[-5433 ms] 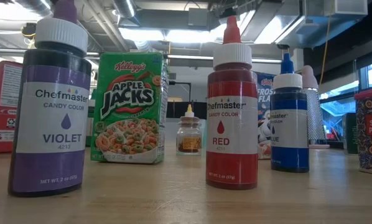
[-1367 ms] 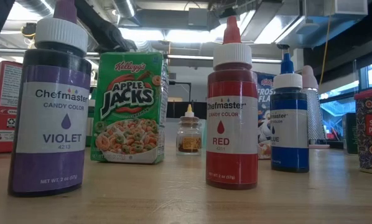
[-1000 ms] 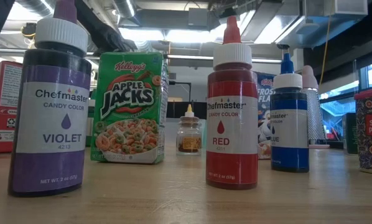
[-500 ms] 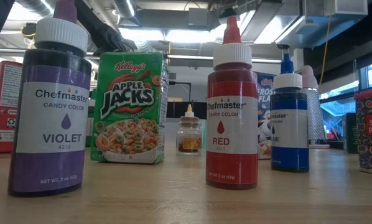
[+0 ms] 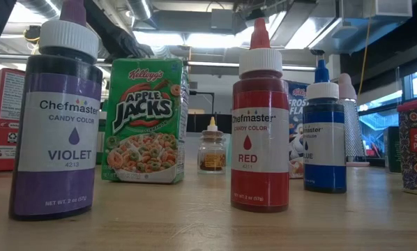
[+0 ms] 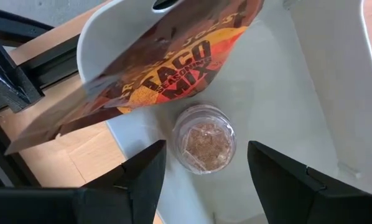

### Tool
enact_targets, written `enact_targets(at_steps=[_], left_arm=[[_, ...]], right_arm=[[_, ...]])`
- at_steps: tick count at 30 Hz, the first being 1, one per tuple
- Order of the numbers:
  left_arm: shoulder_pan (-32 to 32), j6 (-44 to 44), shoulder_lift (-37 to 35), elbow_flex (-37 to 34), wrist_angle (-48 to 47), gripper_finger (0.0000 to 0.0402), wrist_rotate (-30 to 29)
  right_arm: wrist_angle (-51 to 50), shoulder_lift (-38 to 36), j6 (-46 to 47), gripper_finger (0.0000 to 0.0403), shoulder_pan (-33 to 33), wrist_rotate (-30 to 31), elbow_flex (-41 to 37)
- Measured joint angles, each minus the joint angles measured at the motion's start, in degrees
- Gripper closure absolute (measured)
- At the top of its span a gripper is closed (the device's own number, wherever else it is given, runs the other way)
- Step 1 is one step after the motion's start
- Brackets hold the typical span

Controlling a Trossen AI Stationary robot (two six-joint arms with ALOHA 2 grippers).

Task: Pick & Place Kitchen Items
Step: Put the green food coloring bottle into the transparent bin

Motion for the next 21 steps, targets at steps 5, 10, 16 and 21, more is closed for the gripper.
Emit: enact_targets(at_steps=[5, 10, 16, 21], left_arm=[[0.0, 0.61, -0.73, 0.0, -0.55, 0.018, 0.61], [-0.02, 1.57, -3.13, 1.06, -1.68, 0.018, 3.02], [-0.06, 2.19, -7.1, 5.13, -6.88, 0.018, 2.83], [-0.82, 3.37, -12.46, 6.78, -10.06, 0.018, 2.79]], right_arm=[[0.01, 0.0, 0.0, 0.0224, 0.0, 0.0, 0.0], [0.0, 0.0, 0.0, 0.0224, 0.0, 0.0, 0.0], [0.09, 0.0, 0.53, 0.0224, 0.27, 0.1, 0.0], [1.67, 0.0, 0.63, 0.0224, 0.68, 0.1, 0.0]])
